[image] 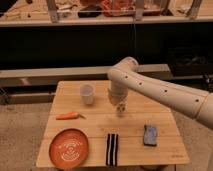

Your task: Knock the bottle over

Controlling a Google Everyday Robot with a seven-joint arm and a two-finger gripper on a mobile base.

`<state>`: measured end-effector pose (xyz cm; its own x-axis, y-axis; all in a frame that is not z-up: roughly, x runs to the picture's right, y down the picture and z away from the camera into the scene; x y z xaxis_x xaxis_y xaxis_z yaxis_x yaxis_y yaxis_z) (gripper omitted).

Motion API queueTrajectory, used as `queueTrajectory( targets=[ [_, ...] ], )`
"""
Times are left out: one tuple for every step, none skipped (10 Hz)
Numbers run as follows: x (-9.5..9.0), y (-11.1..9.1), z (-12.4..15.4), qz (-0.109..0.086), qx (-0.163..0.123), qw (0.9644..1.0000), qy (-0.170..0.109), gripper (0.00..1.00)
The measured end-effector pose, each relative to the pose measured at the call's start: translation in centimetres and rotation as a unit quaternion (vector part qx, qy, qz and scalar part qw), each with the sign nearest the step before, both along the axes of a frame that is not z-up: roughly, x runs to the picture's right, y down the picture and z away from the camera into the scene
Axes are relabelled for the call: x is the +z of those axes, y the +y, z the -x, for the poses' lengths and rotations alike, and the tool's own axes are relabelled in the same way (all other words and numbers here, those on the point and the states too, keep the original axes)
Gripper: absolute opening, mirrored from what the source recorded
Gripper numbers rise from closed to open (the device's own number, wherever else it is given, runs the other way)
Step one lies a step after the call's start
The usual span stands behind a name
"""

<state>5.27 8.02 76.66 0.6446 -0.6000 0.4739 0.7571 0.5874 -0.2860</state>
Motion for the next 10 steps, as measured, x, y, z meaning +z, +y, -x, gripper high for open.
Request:
queueTrajectory(
  targets=[
    [0.0,0.01,0.0,0.0,-0.001,1.0,-0.001,0.03],
    [-0.01,-0.01,-0.03,0.0,-0.002,1.0,-0.001,0.03],
    [0.0,0.0,-0.05,0.0,-0.003,1.0,-0.001,0.03],
    [-0.01,0.0,-0.04,0.001,-0.004,1.0,-0.002,0.03],
    [-0.02,0.01,-0.03,0.001,-0.005,1.0,-0.003,0.03],
    [-0.02,-0.02,-0.04,0.001,-0.007,1.0,-0.004,0.03],
    [-0.01,-0.03,-0.07,0.001,-0.007,1.0,-0.004,0.03],
    [-0.01,-0.04,-0.07,0.001,-0.007,1.0,-0.004,0.03],
    [-0.01,-0.05,-0.08,0.001,-0.009,0.9999,-0.005,0.03],
    [0.0,-0.04,-0.09,0.001,-0.01,0.9999,-0.006,0.03]
  ],
)
